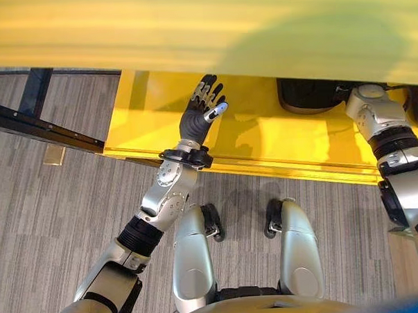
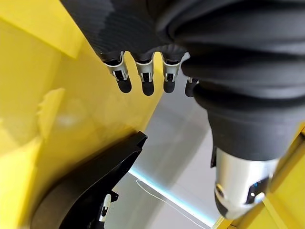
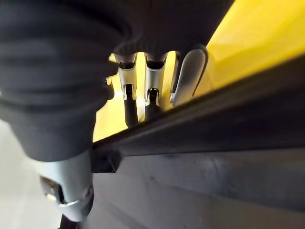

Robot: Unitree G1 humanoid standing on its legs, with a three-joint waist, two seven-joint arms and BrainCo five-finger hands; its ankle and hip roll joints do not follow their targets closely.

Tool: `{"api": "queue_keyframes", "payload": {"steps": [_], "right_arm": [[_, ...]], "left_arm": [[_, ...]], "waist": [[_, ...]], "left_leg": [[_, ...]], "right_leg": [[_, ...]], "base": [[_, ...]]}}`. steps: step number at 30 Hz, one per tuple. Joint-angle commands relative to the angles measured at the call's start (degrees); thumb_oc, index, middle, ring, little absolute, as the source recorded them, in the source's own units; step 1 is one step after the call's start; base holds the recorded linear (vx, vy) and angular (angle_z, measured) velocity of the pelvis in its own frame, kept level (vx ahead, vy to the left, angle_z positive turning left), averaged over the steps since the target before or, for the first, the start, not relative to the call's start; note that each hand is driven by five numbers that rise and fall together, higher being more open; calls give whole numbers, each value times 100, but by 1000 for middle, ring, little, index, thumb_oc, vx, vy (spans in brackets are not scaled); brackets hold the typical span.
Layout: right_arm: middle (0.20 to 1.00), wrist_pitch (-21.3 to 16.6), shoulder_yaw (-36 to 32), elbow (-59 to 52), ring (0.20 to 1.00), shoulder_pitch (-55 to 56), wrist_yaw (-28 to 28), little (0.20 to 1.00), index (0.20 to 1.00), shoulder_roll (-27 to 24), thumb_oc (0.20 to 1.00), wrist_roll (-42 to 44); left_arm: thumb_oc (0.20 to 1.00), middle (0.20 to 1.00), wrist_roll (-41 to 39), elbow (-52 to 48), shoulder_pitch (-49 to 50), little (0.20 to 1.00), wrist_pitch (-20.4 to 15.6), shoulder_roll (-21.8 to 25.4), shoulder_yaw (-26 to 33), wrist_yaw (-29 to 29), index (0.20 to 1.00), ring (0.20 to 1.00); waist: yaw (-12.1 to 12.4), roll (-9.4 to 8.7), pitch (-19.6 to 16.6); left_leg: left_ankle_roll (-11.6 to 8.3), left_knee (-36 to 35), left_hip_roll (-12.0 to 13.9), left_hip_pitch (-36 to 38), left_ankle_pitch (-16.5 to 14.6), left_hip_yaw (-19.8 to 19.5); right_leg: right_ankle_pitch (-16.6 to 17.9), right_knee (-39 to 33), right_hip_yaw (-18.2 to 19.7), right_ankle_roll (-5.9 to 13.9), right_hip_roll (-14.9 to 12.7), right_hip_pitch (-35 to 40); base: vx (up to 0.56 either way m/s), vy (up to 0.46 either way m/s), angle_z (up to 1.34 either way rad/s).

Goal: Move parts from the plastic box to the shelf.

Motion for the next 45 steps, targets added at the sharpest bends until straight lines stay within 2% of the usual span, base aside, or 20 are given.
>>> {"api": "queue_keyframes", "payload": {"steps": [1, 12, 16, 45], "right_arm": [[1000, 547, 124, 631, 1000, 893, 192, 1000, 1000, 309, 1000, -59], [1000, 701, 201, 607, 1000, 1233, 310, 1000, 1000, 546, 1000, -149], [1000, 864, 290, 717, 1000, 1389, 500, 1000, 1000, 672, 1000, -443], [1000, 1025, 701, 903, 1000, 2306, 801, 1000, 1000, 1322, 1000, -699]], "left_arm": [[1000, 1000, 228, -744, 80, 1000, -184, -182, 25, 1, 1000, 1000], [1000, 1000, 300, -820, 123, 1000, -195, -221, -16, 17, 1000, 1000], [1000, 1000, 296, -825, 120, 1000, -190, -234, -21, 23, 1000, 1000], [1000, 1000, 376, -1006, 198, 1000, -183, -250, -141, 137, 1000, 1000]], "waist": [[53, 297, 195], [30, 301, 195], [20, 311, 195], [-25, 287, 195]], "left_leg": [[-245, -583, 224, 268, 305, -133], [-219, -631, 209, 322, 323, -100], [-221, -650, 220, 326, 352, -78], [-160, -1089, 162, 724, 580, 39]], "right_leg": [[289, 59, -281, 197, -310, 37], [325, -17, -281, 193, -300, 108], [352, -62, -298, 191, -309, 132], [488, -448, -336, 166, -169, 556]], "base": [[0, 0, 0], [0, 0, 0], [0, 0, 0], [0, 0, -1]]}}
